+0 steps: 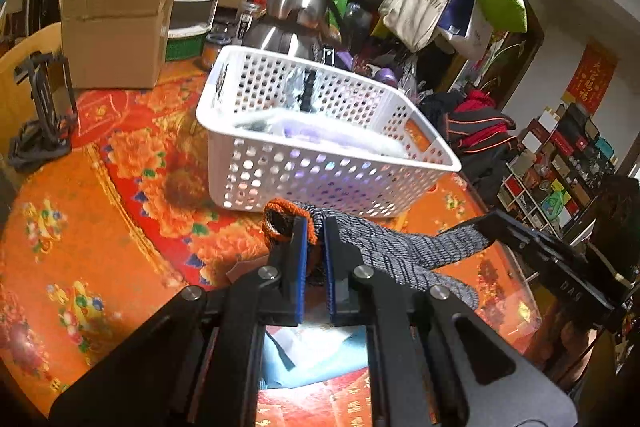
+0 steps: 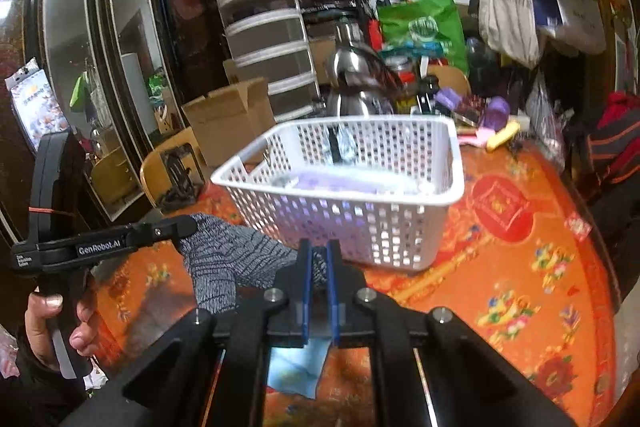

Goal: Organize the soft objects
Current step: 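Carry the grey glove into the basket and open the left tool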

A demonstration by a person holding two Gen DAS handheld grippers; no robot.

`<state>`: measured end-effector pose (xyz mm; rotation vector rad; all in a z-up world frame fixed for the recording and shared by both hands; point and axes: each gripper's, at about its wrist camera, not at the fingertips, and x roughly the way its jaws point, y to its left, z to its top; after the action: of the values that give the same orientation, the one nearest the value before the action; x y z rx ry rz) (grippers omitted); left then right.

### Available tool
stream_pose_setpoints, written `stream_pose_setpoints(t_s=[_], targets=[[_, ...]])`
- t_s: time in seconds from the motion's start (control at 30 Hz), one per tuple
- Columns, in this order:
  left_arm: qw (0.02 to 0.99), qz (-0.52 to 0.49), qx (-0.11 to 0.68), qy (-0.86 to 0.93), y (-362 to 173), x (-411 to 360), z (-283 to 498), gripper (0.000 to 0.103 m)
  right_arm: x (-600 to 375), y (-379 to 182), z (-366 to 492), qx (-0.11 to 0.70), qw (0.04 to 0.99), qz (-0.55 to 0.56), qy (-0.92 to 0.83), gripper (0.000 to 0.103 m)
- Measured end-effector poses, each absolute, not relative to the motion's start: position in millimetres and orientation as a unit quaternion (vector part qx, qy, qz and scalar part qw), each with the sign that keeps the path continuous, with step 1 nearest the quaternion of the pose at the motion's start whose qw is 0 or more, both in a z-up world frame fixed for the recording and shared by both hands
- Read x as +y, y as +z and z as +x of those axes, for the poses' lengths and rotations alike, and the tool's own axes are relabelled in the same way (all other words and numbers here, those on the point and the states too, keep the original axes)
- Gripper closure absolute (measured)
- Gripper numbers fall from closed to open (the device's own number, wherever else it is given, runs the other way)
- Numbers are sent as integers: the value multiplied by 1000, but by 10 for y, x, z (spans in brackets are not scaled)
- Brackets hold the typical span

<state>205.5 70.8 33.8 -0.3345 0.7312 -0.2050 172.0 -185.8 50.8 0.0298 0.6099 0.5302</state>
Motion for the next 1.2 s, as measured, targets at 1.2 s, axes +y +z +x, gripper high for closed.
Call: stream_pose_setpoints(t_s=[1.2], targets=[[925, -141, 347, -70, 1391, 391, 3821, 96, -1525, 1146, 3399, 312, 931, -54, 182, 98]])
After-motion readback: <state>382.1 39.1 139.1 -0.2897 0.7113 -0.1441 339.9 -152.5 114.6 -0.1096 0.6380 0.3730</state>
